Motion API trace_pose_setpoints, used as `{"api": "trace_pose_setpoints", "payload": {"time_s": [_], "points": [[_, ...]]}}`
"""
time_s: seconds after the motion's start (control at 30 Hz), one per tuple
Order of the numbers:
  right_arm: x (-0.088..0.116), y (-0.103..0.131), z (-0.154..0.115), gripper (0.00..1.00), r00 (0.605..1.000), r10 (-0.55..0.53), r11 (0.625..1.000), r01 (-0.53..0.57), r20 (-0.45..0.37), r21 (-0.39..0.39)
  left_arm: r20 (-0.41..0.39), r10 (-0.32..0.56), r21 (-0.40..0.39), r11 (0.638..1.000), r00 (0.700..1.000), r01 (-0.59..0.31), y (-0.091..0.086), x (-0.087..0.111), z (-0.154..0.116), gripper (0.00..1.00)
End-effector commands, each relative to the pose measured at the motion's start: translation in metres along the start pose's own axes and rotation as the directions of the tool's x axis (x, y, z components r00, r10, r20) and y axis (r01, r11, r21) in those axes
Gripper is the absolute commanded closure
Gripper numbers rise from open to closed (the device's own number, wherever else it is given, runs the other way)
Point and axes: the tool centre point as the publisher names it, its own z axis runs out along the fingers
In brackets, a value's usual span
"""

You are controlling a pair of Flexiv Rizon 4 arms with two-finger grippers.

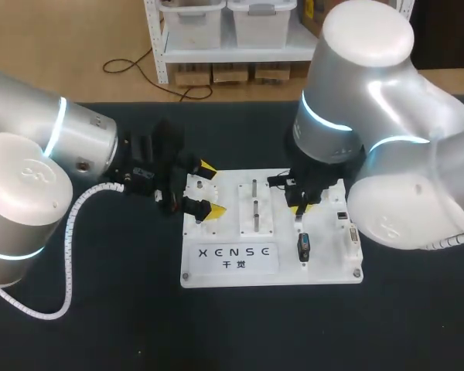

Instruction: Insert the Ethernet cable into its matching sockets.

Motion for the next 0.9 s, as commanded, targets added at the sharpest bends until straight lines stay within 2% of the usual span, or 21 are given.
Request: {"api": "trace_pose_setpoints", "payload": {"time_s": [0.03,0.27,0.57,0.9], "points": [[-0.001,-0.004,-0.018,1.0,1.0,0.001,1.0,-0.001,0.0,-0.002,0.0,0.0,-0.002,1.0,1.0,0.0,0.0,0.0,0.001,0.0],[-0.002,-0.019,-0.041,1.0,1.0,0.028,1.0,-0.028,0.015,0.014,0.0,0.0,-0.002,1.0,1.0,0.0,0.0,0.0,0.001,0.0],[0.004,-0.049,-0.055,1.0,0.997,0.066,0.997,-0.067,0.025,0.045,0.0,0.0,-0.002,1.0,1.0,0.0,0.0,0.0,0.001,0.0],[0.012,-0.065,-0.047,1.0,0.996,0.09,0.994,-0.091,0.016,0.055,0.0,0.0,-0.002,1.0,1.0,0.0,0.0,0.0,0.001,0.0]]}}
